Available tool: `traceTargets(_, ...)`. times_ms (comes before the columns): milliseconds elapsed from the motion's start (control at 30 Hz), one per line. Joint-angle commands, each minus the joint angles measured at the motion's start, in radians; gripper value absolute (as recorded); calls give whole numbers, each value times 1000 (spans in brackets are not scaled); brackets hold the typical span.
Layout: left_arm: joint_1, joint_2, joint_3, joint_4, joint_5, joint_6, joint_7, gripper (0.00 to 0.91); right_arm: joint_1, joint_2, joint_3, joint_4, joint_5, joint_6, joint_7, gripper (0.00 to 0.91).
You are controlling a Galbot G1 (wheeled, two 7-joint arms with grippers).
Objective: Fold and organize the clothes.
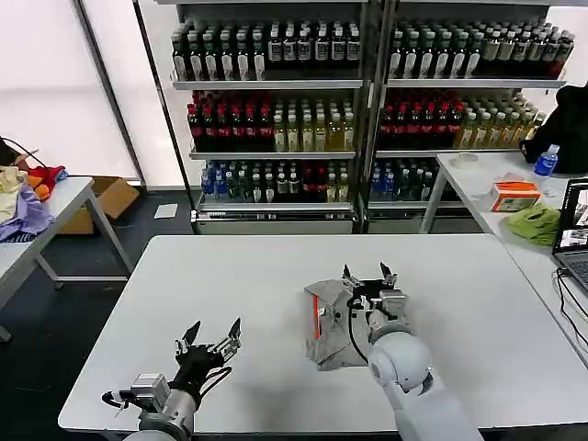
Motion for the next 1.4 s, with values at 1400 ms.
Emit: traceTargets(1400, 46, -5, -9, -42, 3, 6, 21, 907, -101, -23, -22, 208, -133, -92, 8, 907)
